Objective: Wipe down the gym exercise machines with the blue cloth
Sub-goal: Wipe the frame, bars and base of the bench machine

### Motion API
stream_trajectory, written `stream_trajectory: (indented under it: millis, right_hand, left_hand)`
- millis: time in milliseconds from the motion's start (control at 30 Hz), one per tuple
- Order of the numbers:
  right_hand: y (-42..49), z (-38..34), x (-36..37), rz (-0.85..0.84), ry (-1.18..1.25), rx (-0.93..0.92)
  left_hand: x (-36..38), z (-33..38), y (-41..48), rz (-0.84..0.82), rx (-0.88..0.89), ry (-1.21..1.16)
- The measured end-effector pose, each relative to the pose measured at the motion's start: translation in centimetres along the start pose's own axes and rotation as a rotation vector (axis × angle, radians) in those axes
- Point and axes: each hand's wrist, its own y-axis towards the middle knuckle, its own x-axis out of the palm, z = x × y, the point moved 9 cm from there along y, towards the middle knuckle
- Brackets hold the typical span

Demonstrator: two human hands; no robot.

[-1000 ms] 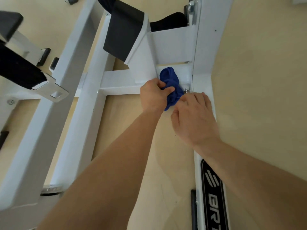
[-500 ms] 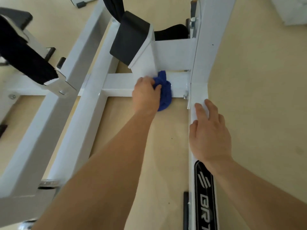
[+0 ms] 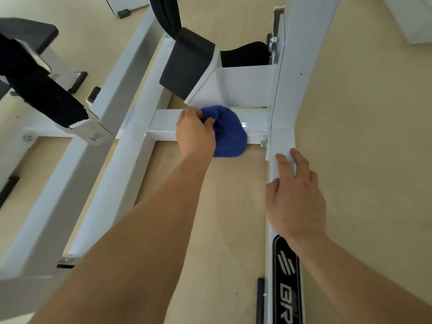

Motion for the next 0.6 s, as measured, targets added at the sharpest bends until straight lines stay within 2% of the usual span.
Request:
stream_trajectory:
  millis: [100, 233, 300, 467, 600]
  right_hand:
    - [-0.1, 0.0, -0.1, 0.005, 0.004, 0.000]
    - [-0.1, 0.1, 0.0, 0.014, 0.010, 0.004]
    - [-0.1, 0.1, -0.1, 0.023, 0.028, 0.001]
    - [-0.1, 0.2, 0.0, 0.031, 0.039, 0.017]
    - [-0.1, 0.1, 0.0, 0.028, 0.054, 0.012]
  left_hand:
    - [-1.3, 1.2, 0.2, 0.031, 0.053, -0.033]
    - [-3.2, 2.2, 0.1, 0.208, 0.034, -0.214]
    - [-2.3, 1.8, -0.3, 0.176, -0.006, -0.191]
    - [1.1, 0.9, -0.6, -0.029, -0.007, 0.036]
    - [0.3, 4.1, -1.9, 0.025, 0.115, -0.093]
